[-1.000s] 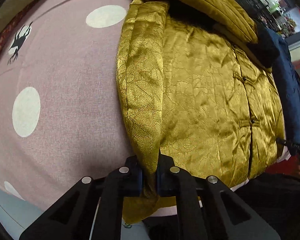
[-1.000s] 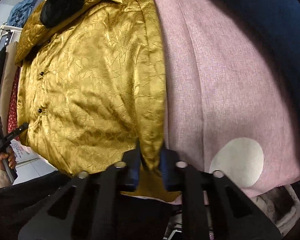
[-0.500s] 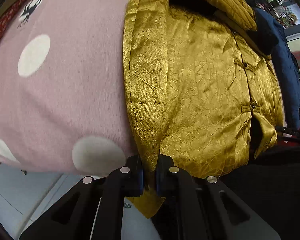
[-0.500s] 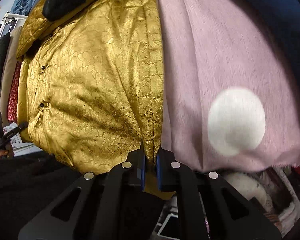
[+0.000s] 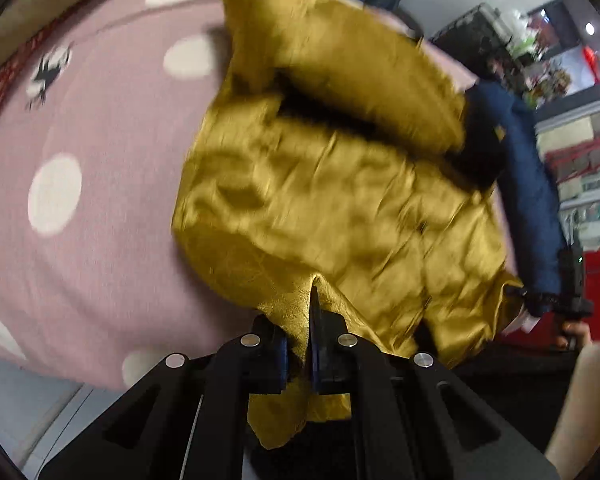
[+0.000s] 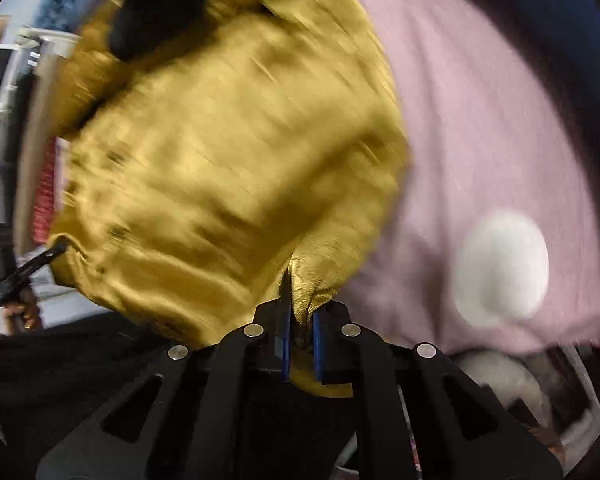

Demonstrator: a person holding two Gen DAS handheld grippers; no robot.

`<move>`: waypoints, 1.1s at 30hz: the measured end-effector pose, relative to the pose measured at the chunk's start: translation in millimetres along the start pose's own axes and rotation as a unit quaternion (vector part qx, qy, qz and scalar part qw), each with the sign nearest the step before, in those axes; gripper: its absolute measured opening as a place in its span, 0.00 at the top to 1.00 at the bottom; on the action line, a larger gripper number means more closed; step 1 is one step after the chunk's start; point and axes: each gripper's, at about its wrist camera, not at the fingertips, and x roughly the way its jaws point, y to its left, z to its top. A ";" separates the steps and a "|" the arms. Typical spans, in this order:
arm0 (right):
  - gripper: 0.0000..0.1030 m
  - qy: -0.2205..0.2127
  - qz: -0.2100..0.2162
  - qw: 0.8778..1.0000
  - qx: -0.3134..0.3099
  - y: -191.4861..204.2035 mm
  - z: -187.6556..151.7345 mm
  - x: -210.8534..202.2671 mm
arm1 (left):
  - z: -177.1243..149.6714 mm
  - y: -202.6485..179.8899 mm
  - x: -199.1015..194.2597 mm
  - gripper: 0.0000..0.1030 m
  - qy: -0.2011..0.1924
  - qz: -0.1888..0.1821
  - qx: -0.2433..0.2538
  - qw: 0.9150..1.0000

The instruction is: Fold large clothes

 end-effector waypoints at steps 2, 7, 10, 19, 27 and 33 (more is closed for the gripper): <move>0.92 -0.024 0.012 1.000 -0.007 11.3 21.3 -14.2 | 18.3 -1.5 -13.7 0.93 -0.027 -0.009 -0.001 1.000; 0.92 -0.083 0.040 0.996 -0.022 35.6 81.2 -50.5 | 55.7 -10.3 -28.8 0.93 -0.071 -0.005 0.014 0.997; 0.92 -0.114 0.044 0.992 -0.025 47.0 109.9 -66.3 | 84.0 -8.7 -33.9 0.93 -0.095 0.004 0.005 0.995; 0.92 -0.198 0.078 0.975 0.060 31.8 173.2 -113.4 | 146.1 19.3 -55.8 0.93 -0.138 0.032 -0.038 0.989; 0.92 -0.218 0.099 0.966 0.098 21.9 213.0 -128.8 | 190.7 7.9 -43.4 0.93 -0.137 0.039 -0.057 0.988; 0.92 -0.211 0.091 0.966 0.118 17.9 221.9 -112.2 | 193.6 16.0 -23.7 0.85 -0.124 0.031 -0.097 0.987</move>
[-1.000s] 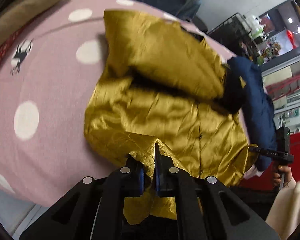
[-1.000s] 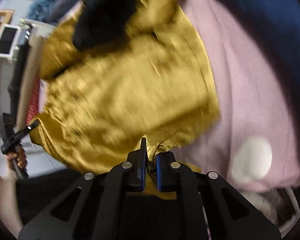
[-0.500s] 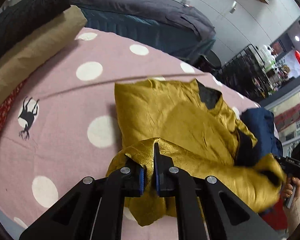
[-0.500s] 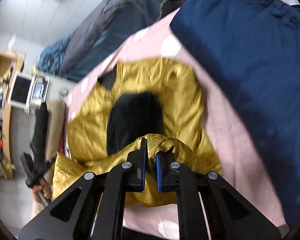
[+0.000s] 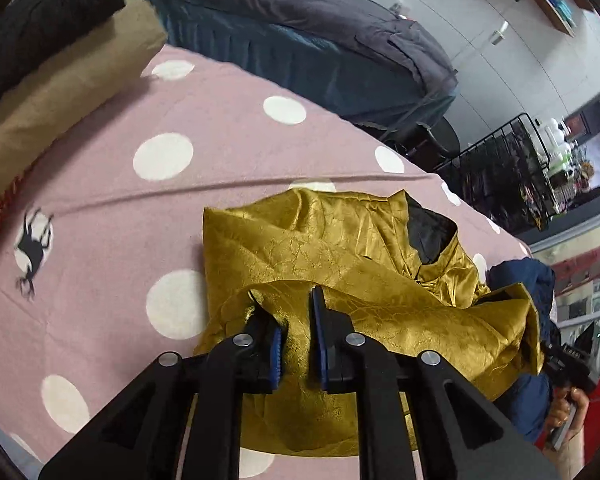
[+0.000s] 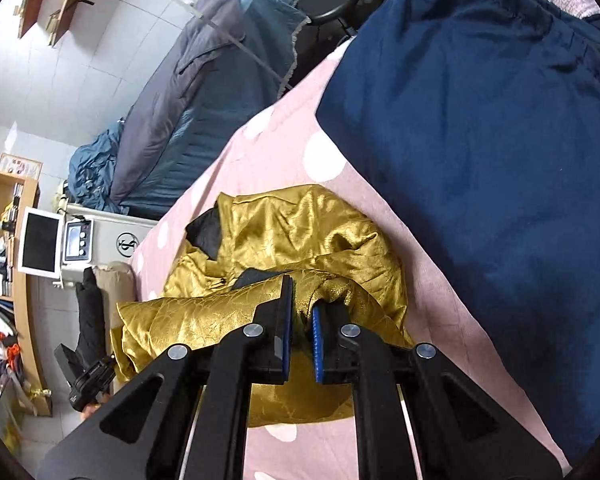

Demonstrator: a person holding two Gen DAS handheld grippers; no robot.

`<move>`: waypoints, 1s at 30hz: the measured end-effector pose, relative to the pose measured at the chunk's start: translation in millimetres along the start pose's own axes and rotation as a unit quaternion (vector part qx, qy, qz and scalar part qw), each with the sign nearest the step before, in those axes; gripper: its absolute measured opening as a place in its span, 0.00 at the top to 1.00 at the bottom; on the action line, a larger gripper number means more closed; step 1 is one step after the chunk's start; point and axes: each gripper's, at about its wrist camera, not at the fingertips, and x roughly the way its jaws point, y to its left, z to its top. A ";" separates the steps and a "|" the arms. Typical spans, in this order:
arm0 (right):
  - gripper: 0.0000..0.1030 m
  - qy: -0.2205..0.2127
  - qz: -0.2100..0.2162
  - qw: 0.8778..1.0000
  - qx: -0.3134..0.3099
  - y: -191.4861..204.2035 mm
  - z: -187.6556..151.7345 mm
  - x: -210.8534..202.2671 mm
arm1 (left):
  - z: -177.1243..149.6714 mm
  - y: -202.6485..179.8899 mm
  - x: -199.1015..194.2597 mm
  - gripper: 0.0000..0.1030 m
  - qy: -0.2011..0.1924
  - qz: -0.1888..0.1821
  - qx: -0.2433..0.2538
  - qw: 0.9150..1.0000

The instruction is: Fold large clothes

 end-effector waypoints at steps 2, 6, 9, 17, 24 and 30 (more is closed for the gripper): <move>0.91 0.003 -0.005 1.000 0.008 -4.5 -2.6 7.3 | -3.5 9.1 3.6 0.74 0.001 -0.008 -0.029 1.000; 0.91 0.010 0.003 0.999 0.048 -20.5 -6.8 18.2 | -7.8 28.2 -2.8 0.51 -0.020 -0.033 -0.084 0.996; 0.90 0.013 0.013 0.998 0.067 -27.7 -6.0 23.3 | -6.4 39.3 -18.1 0.35 -0.049 -0.049 -0.109 0.992; 0.40 -0.024 0.103 0.984 0.146 -39.4 4.6 0.9 | 1.1 55.7 -48.0 0.20 -0.078 -0.028 -0.085 0.993; 0.40 -0.015 -0.024 1.000 0.001 -16.9 7.7 -4.0 | -11.1 52.1 -24.9 0.20 -0.042 0.009 -0.031 0.999; 0.40 0.019 -0.100 0.989 -0.108 1.3 -10.5 25.6 | -12.0 29.6 5.7 0.20 -0.014 0.025 0.026 0.999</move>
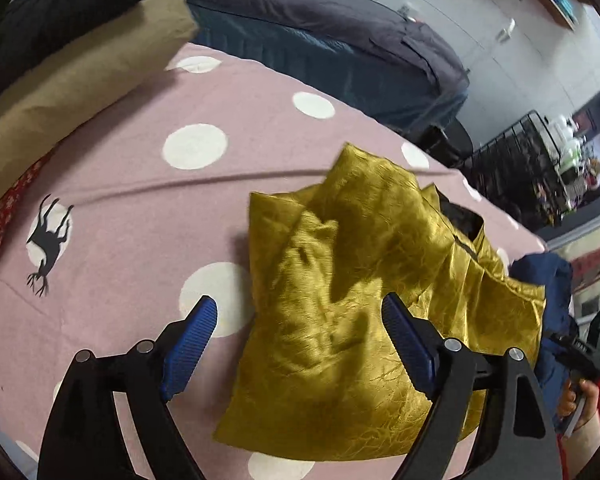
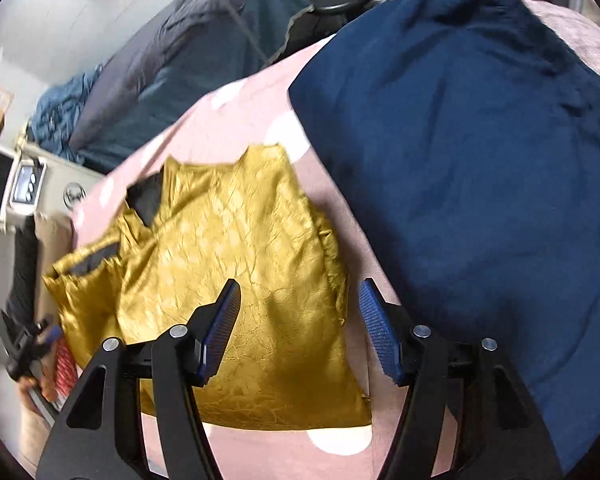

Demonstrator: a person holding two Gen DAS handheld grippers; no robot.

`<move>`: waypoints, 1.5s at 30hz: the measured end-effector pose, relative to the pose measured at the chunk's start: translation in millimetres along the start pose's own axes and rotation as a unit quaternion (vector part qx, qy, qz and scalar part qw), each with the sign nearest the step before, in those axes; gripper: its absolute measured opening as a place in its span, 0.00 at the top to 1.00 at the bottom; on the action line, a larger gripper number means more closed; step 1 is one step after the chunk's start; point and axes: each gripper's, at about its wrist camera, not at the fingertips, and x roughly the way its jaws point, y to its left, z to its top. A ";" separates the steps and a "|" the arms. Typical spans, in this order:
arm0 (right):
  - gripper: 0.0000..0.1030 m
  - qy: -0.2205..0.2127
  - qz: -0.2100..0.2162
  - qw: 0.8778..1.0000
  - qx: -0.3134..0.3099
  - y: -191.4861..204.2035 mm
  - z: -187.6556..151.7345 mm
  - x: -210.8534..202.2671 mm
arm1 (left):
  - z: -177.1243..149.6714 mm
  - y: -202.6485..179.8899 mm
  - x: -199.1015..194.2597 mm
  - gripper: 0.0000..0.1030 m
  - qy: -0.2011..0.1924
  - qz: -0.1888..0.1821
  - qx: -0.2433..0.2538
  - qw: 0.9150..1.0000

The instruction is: Fold large clothes

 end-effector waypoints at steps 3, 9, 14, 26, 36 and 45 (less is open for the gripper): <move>0.40 0.001 0.007 1.000 0.005 0.5 1.2 12.7 | 1.4 -16.0 10.4 0.21 0.009 -0.008 0.026 1.000; 0.64 0.030 -0.006 1.000 0.001 2.0 1.0 42.1 | -5.0 -45.1 26.0 0.69 0.043 0.032 0.103 0.993; 0.87 0.019 -0.026 0.997 -0.067 25.4 -7.9 32.8 | -2.9 -55.6 10.8 0.93 0.024 0.038 0.150 0.988; 0.89 -0.051 -0.035 0.998 -0.022 22.0 33.4 -3.6 | 61.7 -56.0 29.2 0.94 -0.005 0.078 0.119 0.990; 0.89 0.000 -0.086 0.996 -0.025 14.2 26.9 34.6 | 61.4 -31.4 82.5 0.72 0.048 0.135 0.044 0.989; 0.62 -0.003 -0.107 0.994 -0.016 11.6 34.5 38.2 | 78.8 -29.4 32.1 0.24 -0.035 0.207 0.048 0.977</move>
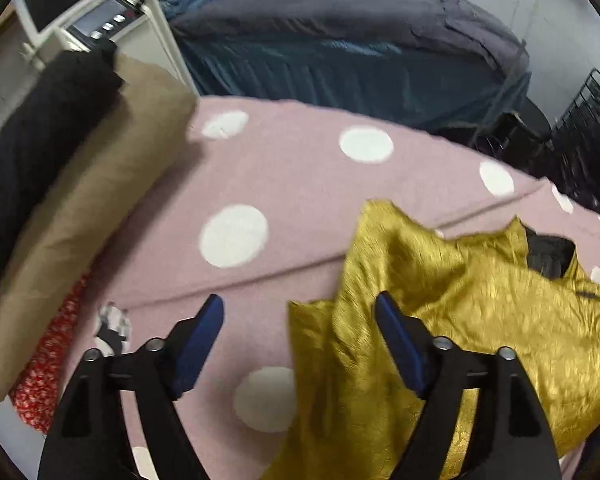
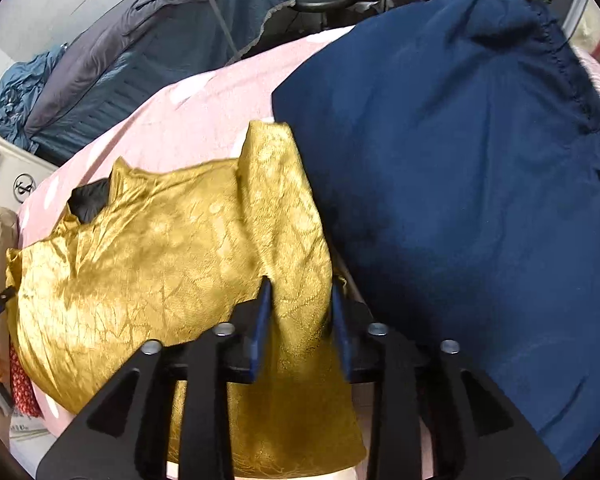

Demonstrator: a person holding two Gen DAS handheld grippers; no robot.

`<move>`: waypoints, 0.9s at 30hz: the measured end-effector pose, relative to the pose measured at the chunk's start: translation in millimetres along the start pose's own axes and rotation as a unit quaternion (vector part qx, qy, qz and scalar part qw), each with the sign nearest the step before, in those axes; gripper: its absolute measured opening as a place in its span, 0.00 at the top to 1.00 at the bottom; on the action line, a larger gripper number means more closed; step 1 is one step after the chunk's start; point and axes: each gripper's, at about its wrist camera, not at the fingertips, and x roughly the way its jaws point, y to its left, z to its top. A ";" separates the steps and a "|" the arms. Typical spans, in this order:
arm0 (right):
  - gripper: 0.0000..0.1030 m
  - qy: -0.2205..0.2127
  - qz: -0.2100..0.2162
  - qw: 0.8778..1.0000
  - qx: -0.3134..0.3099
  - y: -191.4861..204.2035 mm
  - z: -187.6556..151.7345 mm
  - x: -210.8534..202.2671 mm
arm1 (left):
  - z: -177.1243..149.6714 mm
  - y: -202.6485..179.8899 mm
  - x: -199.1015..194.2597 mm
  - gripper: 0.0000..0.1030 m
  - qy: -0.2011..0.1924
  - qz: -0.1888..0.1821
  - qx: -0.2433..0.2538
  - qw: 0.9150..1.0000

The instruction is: Fold large clothes

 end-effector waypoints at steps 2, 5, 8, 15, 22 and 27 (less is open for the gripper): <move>0.47 -0.027 -0.024 0.999 0.007 -1.6 -0.1 -12.1 | 0.6 2.1 -18.7 0.22 -0.026 -0.002 -0.007 1.000; 0.40 -0.070 -0.051 0.996 0.017 -2.6 -4.3 -37.6 | -13.3 -5.0 -45.8 0.20 -0.049 -0.019 0.003 0.999; 0.35 -0.104 -0.066 0.992 -0.007 8.3 -16.2 -59.3 | -41.4 -30.0 -59.1 0.18 -0.043 -0.052 0.025 0.997; 0.35 -0.056 -0.018 0.990 -0.125 68.0 -76.6 -48.0 | -113.2 -95.3 -53.7 0.18 0.010 -0.076 0.090 0.993; 0.35 -0.033 -0.003 0.988 -0.149 88.0 -104.2 -35.1 | -124.8 -112.0 -44.7 0.15 0.027 -0.075 0.090 0.993; 0.29 -0.011 -0.004 0.990 -0.144 87.8 -102.5 -20.8 | -114.4 -119.7 -25.4 0.11 0.036 -0.057 0.108 0.992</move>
